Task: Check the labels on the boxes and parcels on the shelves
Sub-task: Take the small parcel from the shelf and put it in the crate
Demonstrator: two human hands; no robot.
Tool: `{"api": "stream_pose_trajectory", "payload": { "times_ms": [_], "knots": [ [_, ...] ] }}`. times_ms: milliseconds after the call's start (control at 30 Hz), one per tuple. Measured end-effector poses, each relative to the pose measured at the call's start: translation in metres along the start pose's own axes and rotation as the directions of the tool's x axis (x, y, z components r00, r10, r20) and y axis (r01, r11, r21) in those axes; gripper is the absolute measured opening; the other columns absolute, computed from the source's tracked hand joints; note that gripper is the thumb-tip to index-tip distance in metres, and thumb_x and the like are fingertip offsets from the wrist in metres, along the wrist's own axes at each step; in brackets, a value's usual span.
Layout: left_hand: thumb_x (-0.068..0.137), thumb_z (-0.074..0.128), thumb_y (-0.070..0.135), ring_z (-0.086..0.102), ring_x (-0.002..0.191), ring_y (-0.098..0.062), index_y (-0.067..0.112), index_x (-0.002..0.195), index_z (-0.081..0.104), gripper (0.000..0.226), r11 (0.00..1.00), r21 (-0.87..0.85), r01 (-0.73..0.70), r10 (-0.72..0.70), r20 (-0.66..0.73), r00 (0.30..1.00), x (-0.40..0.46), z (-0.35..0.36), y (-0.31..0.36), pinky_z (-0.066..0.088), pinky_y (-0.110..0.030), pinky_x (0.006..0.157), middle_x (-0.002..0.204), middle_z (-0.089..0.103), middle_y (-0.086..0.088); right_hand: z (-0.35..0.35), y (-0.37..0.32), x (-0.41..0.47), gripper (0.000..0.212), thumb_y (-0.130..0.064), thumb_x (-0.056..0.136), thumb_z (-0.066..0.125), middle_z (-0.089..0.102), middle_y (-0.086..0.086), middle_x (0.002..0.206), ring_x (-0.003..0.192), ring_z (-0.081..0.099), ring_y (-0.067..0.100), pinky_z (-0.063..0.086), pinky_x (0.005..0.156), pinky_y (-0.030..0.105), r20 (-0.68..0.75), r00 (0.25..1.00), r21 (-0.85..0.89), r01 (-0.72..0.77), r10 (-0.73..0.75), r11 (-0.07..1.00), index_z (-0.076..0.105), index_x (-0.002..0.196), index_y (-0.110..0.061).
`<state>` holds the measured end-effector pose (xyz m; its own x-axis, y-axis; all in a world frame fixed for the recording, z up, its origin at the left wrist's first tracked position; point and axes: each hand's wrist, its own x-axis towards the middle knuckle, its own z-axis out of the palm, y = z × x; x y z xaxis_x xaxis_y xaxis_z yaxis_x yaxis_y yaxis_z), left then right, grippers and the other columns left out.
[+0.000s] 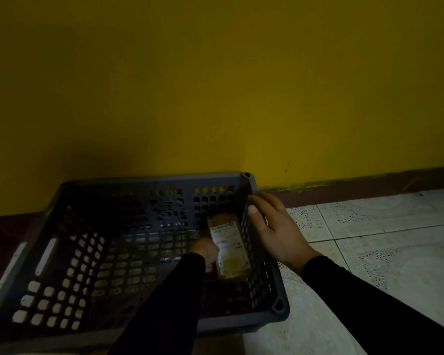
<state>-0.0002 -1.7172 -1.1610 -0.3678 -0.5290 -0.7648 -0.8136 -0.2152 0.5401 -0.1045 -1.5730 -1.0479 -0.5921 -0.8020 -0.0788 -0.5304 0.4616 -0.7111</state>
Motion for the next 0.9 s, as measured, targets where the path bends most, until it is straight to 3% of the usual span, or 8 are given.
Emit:
{"api": "stream_pose_trajectory", "payload": {
  "times_ms": [100,167,267,433,633,700,833,900],
  "knots": [
    [0.103,0.049,0.013,0.058,0.076,-0.018,0.010,0.119,0.055,0.018,1.000,-0.009,0.024,-0.024,0.027,0.999,-0.004,-0.001,0.000,0.053,-0.027,0.058,0.103,0.060,-0.007,0.000,0.000,0.001,0.056,-0.051,0.104,0.033,0.015,-0.006,0.167,0.151,0.018,0.012,0.020,0.111,0.021,0.038,0.999,-0.018,-0.011,0.012,1.000,0.035,0.155,-0.027],
    [0.103,0.050,0.012,0.057,0.074,-0.018,0.011,0.110,0.056,0.009,0.999,0.001,0.035,-0.035,0.044,0.998,-0.005,0.001,0.000,0.053,-0.028,0.059,0.090,0.056,-0.002,0.002,-0.001,0.001,0.060,-0.054,0.104,0.030,0.003,-0.008,0.168,0.154,0.009,0.012,0.016,0.117,0.027,0.101,0.994,-0.022,-0.037,0.039,0.999,0.025,0.159,-0.030],
    [0.102,0.049,0.011,0.059,0.072,-0.019,0.009,0.114,0.061,0.017,0.999,0.018,0.043,-0.043,0.053,0.998,-0.006,0.003,0.003,0.055,-0.030,0.061,0.095,0.060,-0.007,0.011,0.000,-0.001,0.068,-0.060,0.102,0.026,-0.015,-0.011,0.167,0.155,-0.002,0.012,0.013,0.125,0.036,0.187,0.980,-0.028,-0.070,0.074,0.997,0.012,0.161,-0.031],
    [0.103,0.049,0.009,0.060,0.071,-0.021,0.012,0.091,0.053,0.012,0.998,0.049,0.025,-0.027,0.035,0.999,-0.008,0.000,0.006,0.057,-0.030,0.059,0.087,0.055,-0.006,0.019,-0.002,-0.003,0.065,-0.060,0.102,0.023,-0.021,-0.015,0.165,0.155,0.000,0.011,0.013,0.125,0.035,0.157,0.983,-0.028,-0.094,0.097,0.995,0.016,0.160,-0.032],
    [0.102,0.048,0.008,0.066,0.100,-0.032,0.003,0.123,0.059,0.024,0.996,0.094,0.008,-0.010,0.016,1.000,-0.010,0.000,0.008,0.059,-0.042,0.087,0.127,0.060,-0.017,0.018,-0.005,-0.004,0.063,-0.060,0.102,0.021,-0.020,-0.015,0.165,0.155,-0.001,0.011,0.009,0.122,0.032,0.158,0.982,-0.034,-0.104,0.108,0.994,0.020,0.160,-0.034],
    [0.103,0.048,0.009,0.066,0.097,-0.029,0.003,0.128,0.056,0.027,0.994,0.107,0.033,-0.036,0.021,0.999,-0.010,-0.001,0.010,0.059,-0.037,0.083,0.130,0.060,-0.017,0.018,-0.004,-0.003,0.064,-0.060,0.102,0.021,-0.020,-0.016,0.165,0.155,-0.002,0.011,0.009,0.122,0.034,0.159,0.981,-0.044,-0.105,0.111,0.994,0.020,0.160,-0.034],
    [0.104,0.047,0.013,0.067,0.086,-0.026,0.002,0.130,0.055,0.030,0.987,0.149,0.067,-0.078,0.069,0.995,-0.016,-0.002,0.014,0.055,-0.031,0.054,0.128,0.061,-0.019,0.019,-0.003,-0.003,0.065,-0.062,0.101,0.020,-0.021,-0.015,0.165,0.155,-0.004,0.011,0.009,0.125,0.036,0.166,0.980,-0.053,-0.106,0.113,0.993,0.019,0.160,-0.034],
    [0.103,0.048,0.017,0.067,0.084,-0.026,0.003,0.133,0.053,0.033,0.989,0.137,0.058,-0.068,0.072,0.995,-0.023,-0.007,0.015,0.054,-0.030,0.053,0.130,0.060,-0.018,0.017,-0.005,-0.003,0.065,-0.062,0.102,0.020,-0.019,-0.013,0.166,0.155,-0.004,0.012,0.008,0.125,0.037,0.172,0.977,-0.055,-0.115,0.123,0.992,0.019,0.160,-0.033]
  ]
}}
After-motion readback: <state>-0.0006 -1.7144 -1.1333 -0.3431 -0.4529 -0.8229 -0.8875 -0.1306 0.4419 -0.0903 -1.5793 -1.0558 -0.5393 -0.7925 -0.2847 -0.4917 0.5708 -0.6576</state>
